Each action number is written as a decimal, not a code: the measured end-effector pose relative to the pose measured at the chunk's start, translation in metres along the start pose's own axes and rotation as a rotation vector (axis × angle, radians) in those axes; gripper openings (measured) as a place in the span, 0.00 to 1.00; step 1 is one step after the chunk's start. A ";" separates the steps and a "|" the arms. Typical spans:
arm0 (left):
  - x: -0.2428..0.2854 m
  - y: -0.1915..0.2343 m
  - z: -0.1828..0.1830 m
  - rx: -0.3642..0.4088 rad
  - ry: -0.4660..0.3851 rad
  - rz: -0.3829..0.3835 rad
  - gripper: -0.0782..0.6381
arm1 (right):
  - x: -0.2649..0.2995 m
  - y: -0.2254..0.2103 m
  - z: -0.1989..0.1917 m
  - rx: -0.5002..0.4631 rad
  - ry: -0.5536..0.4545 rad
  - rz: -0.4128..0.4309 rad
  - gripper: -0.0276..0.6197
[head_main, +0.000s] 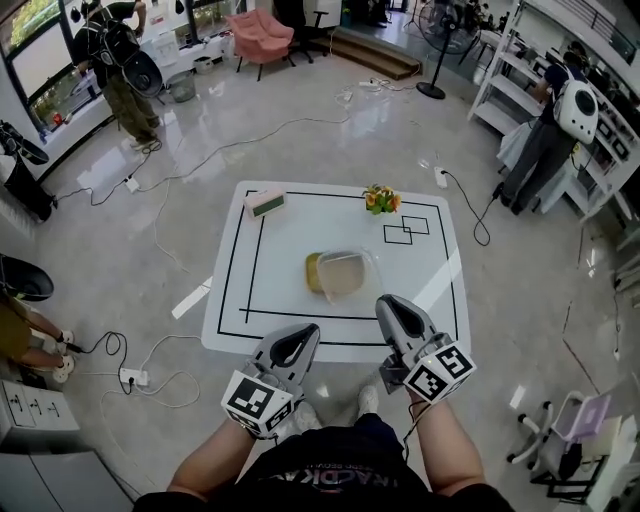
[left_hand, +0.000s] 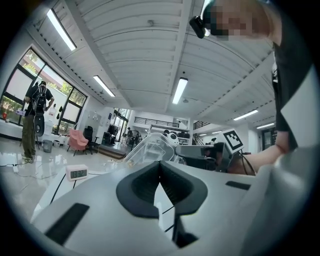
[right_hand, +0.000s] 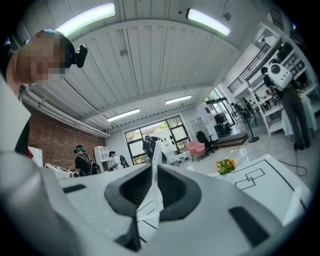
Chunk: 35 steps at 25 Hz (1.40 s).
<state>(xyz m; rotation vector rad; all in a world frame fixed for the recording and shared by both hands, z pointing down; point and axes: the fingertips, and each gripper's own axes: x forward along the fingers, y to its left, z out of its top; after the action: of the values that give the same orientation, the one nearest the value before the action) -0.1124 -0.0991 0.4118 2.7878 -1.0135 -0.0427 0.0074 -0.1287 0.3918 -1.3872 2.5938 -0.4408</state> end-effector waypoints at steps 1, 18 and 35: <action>0.001 -0.004 0.001 0.000 -0.005 -0.005 0.11 | -0.004 0.000 0.002 -0.006 -0.001 -0.002 0.10; 0.040 -0.108 -0.011 -0.009 -0.001 0.096 0.12 | -0.101 -0.034 0.030 -0.029 -0.015 0.082 0.10; 0.025 -0.179 -0.036 0.013 0.014 0.268 0.11 | -0.149 -0.034 0.011 0.020 0.031 0.260 0.10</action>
<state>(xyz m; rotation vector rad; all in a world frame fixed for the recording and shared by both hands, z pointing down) 0.0231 0.0254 0.4169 2.6331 -1.3772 0.0185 0.1194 -0.0248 0.3944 -1.0239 2.7351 -0.4486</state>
